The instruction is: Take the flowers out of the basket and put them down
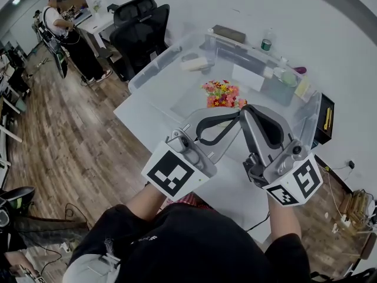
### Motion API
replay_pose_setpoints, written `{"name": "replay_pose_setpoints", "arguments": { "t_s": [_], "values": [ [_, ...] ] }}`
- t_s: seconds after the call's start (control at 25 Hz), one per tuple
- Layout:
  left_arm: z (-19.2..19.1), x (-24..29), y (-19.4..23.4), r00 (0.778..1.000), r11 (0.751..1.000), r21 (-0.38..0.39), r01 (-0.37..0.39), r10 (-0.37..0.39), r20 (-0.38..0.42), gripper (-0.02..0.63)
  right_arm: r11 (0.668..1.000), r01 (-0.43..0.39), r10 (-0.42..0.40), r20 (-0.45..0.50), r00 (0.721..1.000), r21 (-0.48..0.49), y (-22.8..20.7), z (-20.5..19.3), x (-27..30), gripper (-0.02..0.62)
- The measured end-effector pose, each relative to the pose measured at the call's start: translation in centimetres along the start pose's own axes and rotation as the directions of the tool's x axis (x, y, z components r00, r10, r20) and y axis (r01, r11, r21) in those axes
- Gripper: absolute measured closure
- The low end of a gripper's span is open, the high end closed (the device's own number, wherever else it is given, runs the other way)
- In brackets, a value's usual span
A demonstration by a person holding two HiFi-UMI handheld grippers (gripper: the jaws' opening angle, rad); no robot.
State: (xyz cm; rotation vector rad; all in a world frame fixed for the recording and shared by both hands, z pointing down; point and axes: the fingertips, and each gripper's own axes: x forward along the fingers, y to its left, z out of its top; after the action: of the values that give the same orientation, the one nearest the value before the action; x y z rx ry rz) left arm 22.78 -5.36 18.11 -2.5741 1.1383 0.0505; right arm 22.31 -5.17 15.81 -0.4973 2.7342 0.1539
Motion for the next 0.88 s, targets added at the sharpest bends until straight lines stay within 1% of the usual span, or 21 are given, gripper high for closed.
{"name": "replay_pose_setpoints", "arguments": {
  "t_s": [0.12,0.32,0.52,0.72,0.88],
  "values": [
    [0.2,0.5,0.6,1.0,1.0,0.008,0.01,-0.01,0.01,0.616,1.0,0.013,-0.013,0.002,1.0,-0.012,-0.5,0.3,0.2,0.583],
    [-0.4,1.0,1.7,0.999,0.999,-0.015,0.04,-0.04,0.0,0.615,0.998,0.051,-0.051,-0.013,0.999,-0.021,-1.5,-0.3,1.0,0.583],
    [-0.8,1.9,3.0,0.995,0.995,0.029,0.097,-0.097,0.005,0.616,0.994,0.104,-0.105,-0.007,0.994,-0.033,-2.8,-0.7,1.9,0.583],
    [-1.1,2.7,4.5,0.991,0.991,0.021,0.13,-0.13,0.009,0.615,0.989,0.136,-0.138,-0.021,0.99,-0.059,-4.0,-1.0,3.0,0.583],
    [-1.4,3.2,5.5,0.986,0.985,0.035,0.167,-0.168,0.01,0.616,0.984,0.162,-0.165,-0.03,0.986,-0.074,-5.1,-1.4,3.6,0.583]
  ]
}}
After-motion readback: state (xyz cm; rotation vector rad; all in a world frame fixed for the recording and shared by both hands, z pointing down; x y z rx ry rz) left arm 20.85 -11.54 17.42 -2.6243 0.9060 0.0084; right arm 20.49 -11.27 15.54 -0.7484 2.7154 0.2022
